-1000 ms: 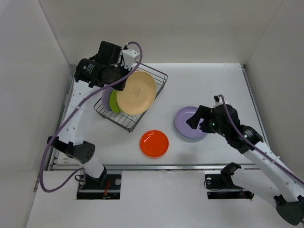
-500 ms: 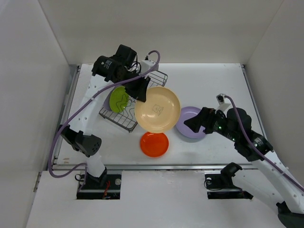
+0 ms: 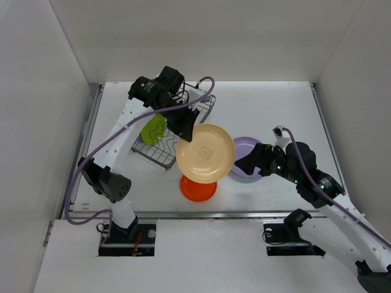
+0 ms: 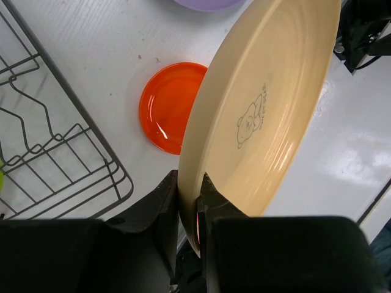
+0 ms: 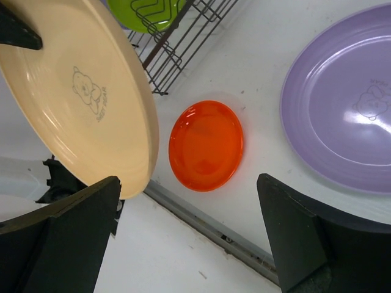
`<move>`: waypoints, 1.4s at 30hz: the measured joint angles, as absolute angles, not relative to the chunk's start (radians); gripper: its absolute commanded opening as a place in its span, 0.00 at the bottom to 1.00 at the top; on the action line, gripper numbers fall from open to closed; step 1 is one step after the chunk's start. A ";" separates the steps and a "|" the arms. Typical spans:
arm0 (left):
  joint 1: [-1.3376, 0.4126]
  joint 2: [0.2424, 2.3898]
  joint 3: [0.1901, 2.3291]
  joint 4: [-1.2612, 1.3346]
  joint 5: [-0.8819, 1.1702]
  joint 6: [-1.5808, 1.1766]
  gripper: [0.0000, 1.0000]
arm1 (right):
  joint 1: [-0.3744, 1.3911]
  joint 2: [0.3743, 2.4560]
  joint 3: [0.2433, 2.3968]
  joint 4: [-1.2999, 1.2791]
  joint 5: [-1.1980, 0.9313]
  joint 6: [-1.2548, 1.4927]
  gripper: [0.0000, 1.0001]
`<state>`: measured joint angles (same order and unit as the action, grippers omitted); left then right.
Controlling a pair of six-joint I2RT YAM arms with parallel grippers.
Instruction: Unload the plates from the dish rack
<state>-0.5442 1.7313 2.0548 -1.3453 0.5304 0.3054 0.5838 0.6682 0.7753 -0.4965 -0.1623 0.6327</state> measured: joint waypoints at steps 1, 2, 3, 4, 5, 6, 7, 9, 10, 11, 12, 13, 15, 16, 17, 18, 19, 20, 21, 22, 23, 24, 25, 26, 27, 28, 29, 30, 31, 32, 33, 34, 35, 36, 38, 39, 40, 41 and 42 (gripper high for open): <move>-0.548 1.732 2.055 -1.345 0.532 0.305 0.00 | 0.584 0.670 0.764 -0.487 -0.162 0.633 0.99; -0.550 1.735 2.055 -1.345 0.535 0.305 0.00 | 0.584 0.672 0.753 -0.480 -0.162 0.633 0.99; -0.550 1.738 2.055 -1.346 0.536 0.306 0.00 | 0.584 0.677 0.743 -0.474 -0.162 0.635 0.99; -0.550 1.742 2.055 -1.345 0.537 0.306 0.00 | 0.584 0.683 0.733 -0.464 -0.161 0.636 0.99; -0.550 1.747 2.055 -1.345 0.538 0.307 0.00 | 0.584 0.693 0.723 -0.455 -0.160 0.636 0.97; -0.551 1.753 2.055 -1.345 0.542 0.308 0.00 | 0.584 0.704 0.719 -0.452 -0.157 0.637 0.97; -0.551 1.758 2.055 -1.345 0.545 0.310 0.00 | 0.584 0.719 0.717 -0.445 -0.152 0.639 0.97; -0.555 1.767 2.052 -1.344 0.548 0.314 0.00 | 0.584 0.751 0.715 -0.426 -0.141 0.641 0.95; -0.558 1.770 2.049 -1.344 0.549 0.317 0.00 | 0.584 0.766 0.714 -0.415 -0.138 0.642 0.93; -0.561 1.772 2.046 -1.343 0.549 0.319 0.00 | 0.584 0.778 0.713 -0.402 -0.137 0.643 0.92; -0.565 1.773 2.041 -1.343 0.550 0.322 0.00 | 0.584 0.791 0.710 -0.384 -0.138 0.644 0.87; -0.569 1.776 2.038 -1.345 0.550 0.324 0.00 | 0.584 0.804 0.710 -0.366 -0.139 0.644 0.84; -0.579 1.785 2.037 -1.344 0.550 0.328 0.00 | 0.584 0.831 0.710 -0.330 -0.144 0.646 0.74; -0.582 1.789 2.037 -1.344 0.550 0.329 0.00 | 0.584 0.844 0.710 -0.315 -0.146 0.647 0.63; -0.583 1.795 2.037 -1.344 0.550 0.330 0.00 | 0.584 0.859 0.710 -0.300 -0.150 0.649 0.58; -0.585 1.800 2.037 -1.343 0.550 0.330 0.00 | 0.585 0.869 0.709 -0.288 -0.157 0.651 0.52; -0.590 1.806 2.037 -1.342 0.549 0.331 0.00 | 0.587 0.878 0.707 -0.274 -0.163 0.653 0.41; -0.590 1.811 2.037 -1.340 0.549 0.331 0.00 | 0.590 0.884 0.705 -0.263 -0.167 0.655 0.36; -0.590 1.814 2.037 -1.340 0.548 0.330 0.00 | 0.591 0.888 0.704 -0.254 -0.174 0.662 0.30; -0.590 1.817 2.037 -1.339 0.549 0.330 0.00 | 0.592 0.888 0.704 -0.244 -0.181 0.661 0.23; -0.590 1.819 2.037 -1.338 0.550 0.329 0.00 | 0.594 0.887 0.703 -0.235 -0.186 0.663 0.10; -0.590 1.819 2.037 -1.336 0.548 0.329 0.00 | 0.596 0.884 0.701 -0.226 -0.190 0.664 0.04; -0.590 1.819 2.037 -1.335 0.548 0.328 0.01 | 0.596 0.876 0.694 -0.220 -0.192 0.661 0.00; -0.590 1.819 2.037 -1.336 0.551 0.327 0.09 | 0.597 0.866 0.683 -0.215 -0.192 0.660 0.00; -0.590 1.819 2.037 -1.338 0.553 0.326 0.17 | 0.598 0.855 0.672 -0.212 -0.191 0.662 0.00; -0.594 1.819 2.037 -1.338 0.553 0.325 0.25 | 0.598 0.844 0.664 -0.210 -0.190 0.664 0.00; -0.598 1.819 2.037 -1.336 0.553 0.326 0.48 | 0.598 0.834 0.657 -0.212 -0.185 0.671 0.00; -0.601 1.819 2.037 -1.336 0.552 0.328 0.57 | 0.598 0.823 0.651 -0.217 -0.176 0.676 0.00; -0.601 1.819 2.037 -1.336 0.553 0.327 0.66 | 0.598 0.813 0.645 -0.224 -0.164 0.682 0.00; -0.601 1.819 2.037 -1.336 0.551 0.324 0.74 | 0.598 0.804 0.642 -0.232 -0.151 0.688 0.00; -0.601 1.819 2.037 -1.336 0.549 0.322 0.92 | 0.597 0.798 0.641 -0.243 -0.134 0.694 0.00; -0.601 1.819 2.037 -1.336 0.546 0.319 1.00 | 0.597 0.791 0.641 -0.255 -0.117 0.701 0.00; -0.601 1.819 2.039 -1.338 0.542 0.315 1.00 | 0.597 0.786 0.641 -0.270 -0.096 0.710 0.00; -0.600 1.819 2.045 -1.338 0.537 0.308 1.00 | 0.597 0.781 0.641 -0.287 -0.072 0.718 0.00; -0.600 1.819 2.053 -1.336 0.514 0.300 1.00 | 0.597 0.772 0.641 -0.324 -0.025 0.742 0.00; -0.600 1.819 2.060 -1.336 0.496 0.292 1.00 | 0.597 0.767 0.642 -0.344 0.004 0.757 0.00; -0.600 1.818 2.065 -1.335 0.475 0.285 1.00 | 0.597 0.762 0.643 -0.365 0.035 0.772 0.00; -0.601 1.814 2.067 -1.335 0.445 0.277 1.00 | 0.597 0.758 0.645 -0.387 0.066 0.792 0.00; -0.601 1.808 2.067 -1.335 0.416 0.269 1.00 | 0.597 0.753 0.651 -0.429 0.128 0.828 0.00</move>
